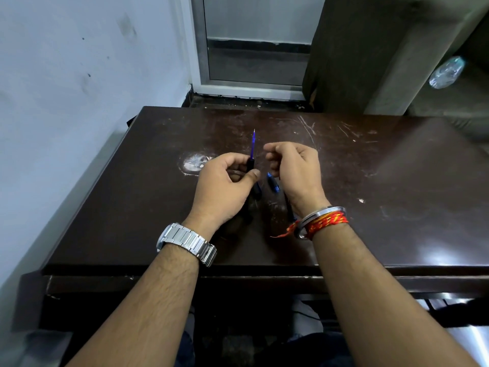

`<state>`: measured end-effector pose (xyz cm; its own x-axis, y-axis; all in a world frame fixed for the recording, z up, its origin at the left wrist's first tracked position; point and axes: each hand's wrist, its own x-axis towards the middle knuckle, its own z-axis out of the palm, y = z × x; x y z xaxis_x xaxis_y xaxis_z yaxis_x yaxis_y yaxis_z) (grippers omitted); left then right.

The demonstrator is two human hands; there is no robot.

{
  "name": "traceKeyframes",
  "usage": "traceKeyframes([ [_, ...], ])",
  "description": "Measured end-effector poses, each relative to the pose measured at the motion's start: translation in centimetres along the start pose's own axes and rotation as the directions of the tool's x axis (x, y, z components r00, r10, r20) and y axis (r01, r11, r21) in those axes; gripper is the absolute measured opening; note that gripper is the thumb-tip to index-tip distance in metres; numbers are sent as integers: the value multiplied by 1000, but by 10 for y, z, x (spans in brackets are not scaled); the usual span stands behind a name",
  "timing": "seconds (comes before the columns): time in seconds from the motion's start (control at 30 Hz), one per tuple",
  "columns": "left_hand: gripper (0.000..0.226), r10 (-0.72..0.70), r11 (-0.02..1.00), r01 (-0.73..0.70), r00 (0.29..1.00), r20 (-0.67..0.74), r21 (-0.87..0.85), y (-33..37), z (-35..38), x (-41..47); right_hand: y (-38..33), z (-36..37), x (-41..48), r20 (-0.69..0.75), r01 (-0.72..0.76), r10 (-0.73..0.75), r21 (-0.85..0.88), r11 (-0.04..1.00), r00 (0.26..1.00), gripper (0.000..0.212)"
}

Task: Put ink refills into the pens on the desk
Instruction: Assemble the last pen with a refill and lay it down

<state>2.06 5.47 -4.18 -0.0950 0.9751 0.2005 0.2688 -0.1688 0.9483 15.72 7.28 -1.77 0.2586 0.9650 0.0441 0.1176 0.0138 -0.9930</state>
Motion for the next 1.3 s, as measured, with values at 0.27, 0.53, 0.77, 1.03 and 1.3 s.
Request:
traceKeyframes([
  [0.27,18,11,1000,-9,997,-74,22,2,-2,1,4,-4,-5,113,171,-128,-697,697,985,22],
  [0.53,15,4,999,-1,998,-58,51,0,-1,0,11,-1,-5,150,152,-47,-828,540,988,19],
  [0.77,14,1,998,-3,999,38,60,1,0,-2,-2,1,0,-122,124,-136,-94,988,983,17],
  [1.03,14,-1,994,-13,993,120,110,1,1,-3,-13,3,-2,-144,145,-94,405,903,985,14],
  [1.3,17,11,994,-23,993,118,105,4,0,-5,-14,2,-6,-49,127,-117,321,939,992,17],
])
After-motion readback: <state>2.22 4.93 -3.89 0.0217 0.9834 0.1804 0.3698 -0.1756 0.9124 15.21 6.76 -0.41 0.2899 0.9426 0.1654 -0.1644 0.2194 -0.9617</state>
